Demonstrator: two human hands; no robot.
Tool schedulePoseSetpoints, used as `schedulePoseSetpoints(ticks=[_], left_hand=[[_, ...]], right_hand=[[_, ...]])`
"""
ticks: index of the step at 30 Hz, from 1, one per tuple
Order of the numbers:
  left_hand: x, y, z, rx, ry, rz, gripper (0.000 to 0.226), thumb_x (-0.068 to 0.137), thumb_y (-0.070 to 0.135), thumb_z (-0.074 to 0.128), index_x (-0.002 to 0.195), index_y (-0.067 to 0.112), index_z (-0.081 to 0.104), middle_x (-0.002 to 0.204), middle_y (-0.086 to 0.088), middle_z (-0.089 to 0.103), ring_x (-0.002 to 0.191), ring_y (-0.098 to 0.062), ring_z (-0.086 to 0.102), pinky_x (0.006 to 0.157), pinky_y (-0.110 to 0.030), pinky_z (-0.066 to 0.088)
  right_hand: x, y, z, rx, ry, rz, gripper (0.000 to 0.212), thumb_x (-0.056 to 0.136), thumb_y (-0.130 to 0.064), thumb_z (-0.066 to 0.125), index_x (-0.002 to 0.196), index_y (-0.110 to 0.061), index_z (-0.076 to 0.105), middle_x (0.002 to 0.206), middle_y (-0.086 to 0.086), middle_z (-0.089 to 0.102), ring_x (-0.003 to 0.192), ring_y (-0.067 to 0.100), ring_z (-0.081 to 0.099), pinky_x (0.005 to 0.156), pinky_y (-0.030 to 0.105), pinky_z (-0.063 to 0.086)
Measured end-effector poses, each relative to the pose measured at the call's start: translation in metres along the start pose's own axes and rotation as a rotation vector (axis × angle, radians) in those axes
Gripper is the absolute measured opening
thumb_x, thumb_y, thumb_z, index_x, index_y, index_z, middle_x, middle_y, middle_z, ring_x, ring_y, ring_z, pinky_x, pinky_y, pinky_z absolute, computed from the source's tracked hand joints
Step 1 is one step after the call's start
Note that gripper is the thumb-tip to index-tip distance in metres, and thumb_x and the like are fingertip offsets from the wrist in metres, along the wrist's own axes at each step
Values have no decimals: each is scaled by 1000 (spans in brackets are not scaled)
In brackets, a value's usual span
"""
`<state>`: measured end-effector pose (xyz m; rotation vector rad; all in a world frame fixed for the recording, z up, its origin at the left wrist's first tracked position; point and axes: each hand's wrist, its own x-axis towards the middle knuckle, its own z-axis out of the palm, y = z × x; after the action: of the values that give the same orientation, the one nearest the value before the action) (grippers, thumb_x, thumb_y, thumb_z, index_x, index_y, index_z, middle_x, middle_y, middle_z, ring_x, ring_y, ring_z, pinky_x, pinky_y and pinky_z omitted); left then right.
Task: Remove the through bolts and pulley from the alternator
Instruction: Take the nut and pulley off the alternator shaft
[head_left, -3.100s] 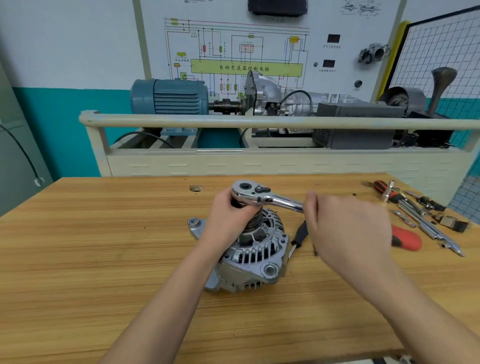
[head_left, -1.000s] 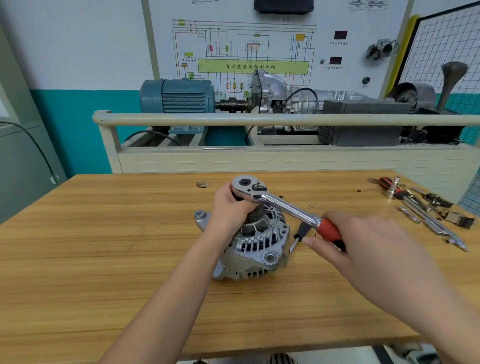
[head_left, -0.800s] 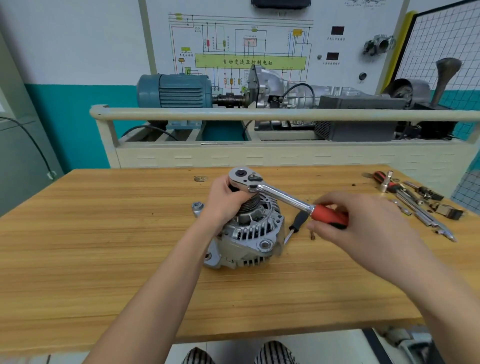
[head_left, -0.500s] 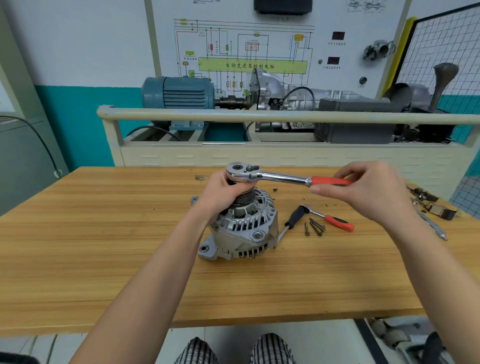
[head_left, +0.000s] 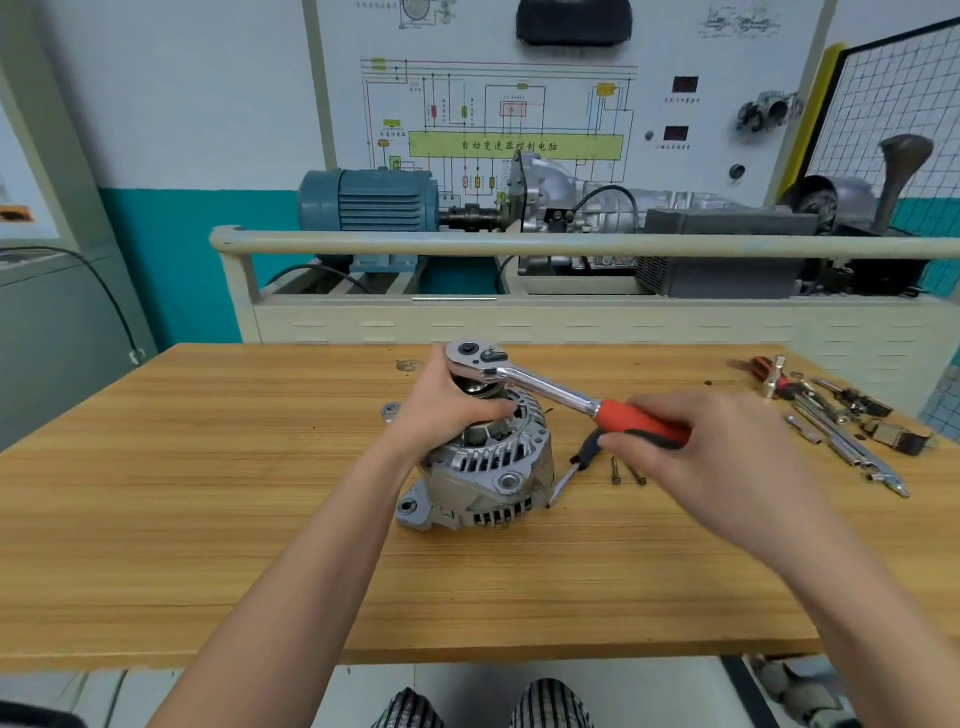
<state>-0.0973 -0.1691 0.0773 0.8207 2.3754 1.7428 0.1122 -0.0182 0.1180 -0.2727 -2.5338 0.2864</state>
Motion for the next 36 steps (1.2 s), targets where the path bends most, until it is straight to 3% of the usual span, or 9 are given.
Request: schedulePoseSetpoints(ticks=[4, 9, 11, 16, 22, 25, 28, 32, 36], left_hand=[[-2, -1, 4, 0, 90, 40, 70, 58, 22, 91, 114, 15, 50, 109, 0, 64, 106, -19, 60, 96, -42, 48], [-3, 1, 0, -39, 68, 63, 71, 54, 19, 93, 113, 20, 53, 109, 6, 64, 104, -11, 60, 89, -28, 48], [-4, 1, -2, -69, 53, 64, 67, 54, 16, 93, 107, 26, 52, 108, 8, 64, 102, -7, 60, 85, -25, 47], [-3, 0, -4, -59, 16, 59, 63, 56, 14, 92, 98, 33, 49, 104, 12, 62, 95, 2, 58, 74, -13, 43], [-1, -6, -4, -72, -7, 54, 69, 57, 13, 91, 113, 20, 52, 108, 7, 64, 97, 0, 60, 72, -9, 44], [0, -8, -5, -72, -16, 68, 65, 57, 14, 91, 107, 27, 51, 106, 11, 63, 91, 7, 59, 70, -3, 43], [1, -8, -4, -48, -25, 67, 66, 58, 17, 91, 108, 29, 50, 106, 14, 61, 91, 11, 56, 70, -1, 42], [1, -9, -5, -38, -33, 75, 70, 58, 19, 91, 114, 27, 49, 107, 16, 59, 93, 13, 54, 69, 2, 39], [1, -8, -5, -45, -52, 64, 73, 59, 20, 91, 118, 26, 47, 110, 15, 60, 100, 6, 56, 73, -5, 42]], right_hand=[[-18, -30, 6, -79, -32, -36, 34, 84, -60, 47, 72, -28, 53, 60, -10, 48, 54, 7, 45, 46, 24, 30], [11, -2, -6, 62, -15, 47, 51, 75, -77, 38, 80, -37, 70, 53, -8, 60, 51, 9, 54, 49, 27, 44], [30, 14, -1, -20, 21, 61, 49, 79, -76, 28, 69, -41, 61, 49, -6, 57, 47, 10, 53, 46, 23, 40], [102, 44, 33, -154, 107, 251, 51, 94, -40, 41, 55, -12, 58, 48, 2, 46, 48, 19, 44, 51, 25, 30], [168, 39, 74, -8, 108, 389, 35, 84, -27, 45, 53, -12, 54, 57, 5, 52, 60, 23, 45, 87, 43, 32], [187, 29, 88, 213, 60, 393, 26, 77, -21, 52, 53, -10, 54, 55, 5, 52, 68, 28, 49, 71, 35, 39], [203, 20, 98, 269, 4, 390, 8, 73, -14, 59, 76, -8, 64, 77, 9, 59, 94, 29, 50, 80, 34, 36], [225, 3, 111, 360, -99, 563, 53, 78, -4, 62, 128, -5, 43, 133, 23, 31, 109, 34, 47, 77, 34, 42], [243, -12, 119, 468, -305, 566, 55, 77, -2, 67, 125, 6, 41, 115, 25, 53, 96, 27, 60, 66, 27, 44]])
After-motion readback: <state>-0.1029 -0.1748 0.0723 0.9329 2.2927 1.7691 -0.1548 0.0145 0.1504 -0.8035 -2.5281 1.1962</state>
